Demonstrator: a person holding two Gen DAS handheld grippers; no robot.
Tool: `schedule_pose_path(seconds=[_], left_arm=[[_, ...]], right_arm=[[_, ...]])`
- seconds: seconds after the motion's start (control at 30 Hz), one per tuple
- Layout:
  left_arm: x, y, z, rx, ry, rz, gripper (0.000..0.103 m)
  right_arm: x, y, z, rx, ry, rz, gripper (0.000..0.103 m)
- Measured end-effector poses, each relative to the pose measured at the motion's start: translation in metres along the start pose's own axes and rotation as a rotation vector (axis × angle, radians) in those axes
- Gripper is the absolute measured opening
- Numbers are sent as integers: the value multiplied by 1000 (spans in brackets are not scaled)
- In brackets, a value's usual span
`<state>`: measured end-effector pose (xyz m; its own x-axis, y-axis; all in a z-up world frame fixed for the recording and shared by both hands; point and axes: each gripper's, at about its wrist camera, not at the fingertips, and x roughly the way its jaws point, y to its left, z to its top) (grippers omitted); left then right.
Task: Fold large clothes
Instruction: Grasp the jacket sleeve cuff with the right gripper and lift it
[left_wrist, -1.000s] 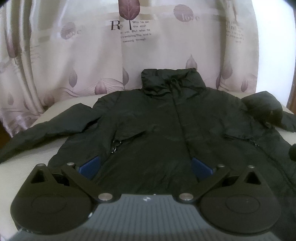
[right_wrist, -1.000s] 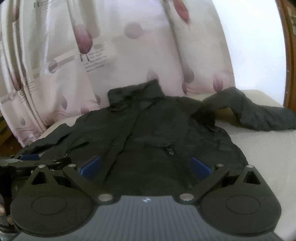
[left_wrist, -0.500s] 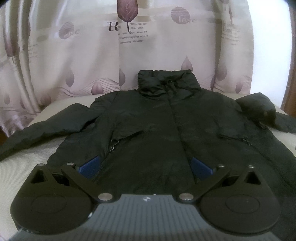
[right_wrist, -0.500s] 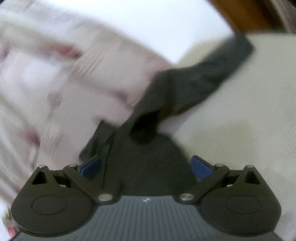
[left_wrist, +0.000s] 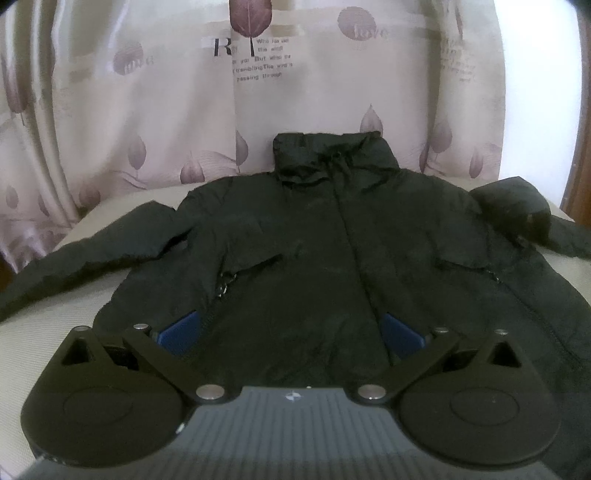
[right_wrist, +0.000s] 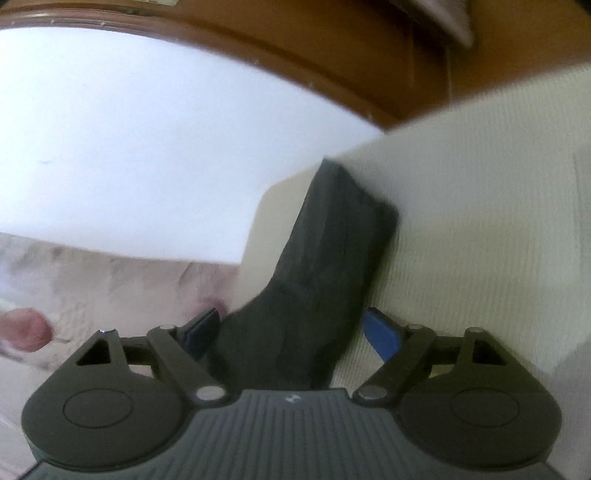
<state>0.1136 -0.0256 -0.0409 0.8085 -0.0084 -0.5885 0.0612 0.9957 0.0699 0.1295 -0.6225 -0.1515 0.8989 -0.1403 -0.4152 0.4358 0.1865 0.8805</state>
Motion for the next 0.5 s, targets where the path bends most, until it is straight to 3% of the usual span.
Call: schedule_pose_path(seconds=[0.1, 0.17, 0.23, 0.27, 0.4, 0.5], left_arm=[[4, 0, -1, -4, 17, 5, 103], [7, 2, -3, -10, 30, 1, 103], [8, 6, -3, -21, 39, 0, 103], [8, 8, -4, -24, 40, 2, 103], [3, 20, -2, -46, 39, 15, 103], [-7, 32, -2, -78, 25, 18, 103]], right_arm=[[14, 6, 7, -14, -20, -47, 83], [24, 16, 9, -45, -16, -117, 67], [34, 16, 10, -71, -7, -170, 19], [39, 14, 13, -81, 6, -207, 12], [34, 14, 26, -12, -1, -170, 7], [9, 60, 30, -64, -56, -18, 7]])
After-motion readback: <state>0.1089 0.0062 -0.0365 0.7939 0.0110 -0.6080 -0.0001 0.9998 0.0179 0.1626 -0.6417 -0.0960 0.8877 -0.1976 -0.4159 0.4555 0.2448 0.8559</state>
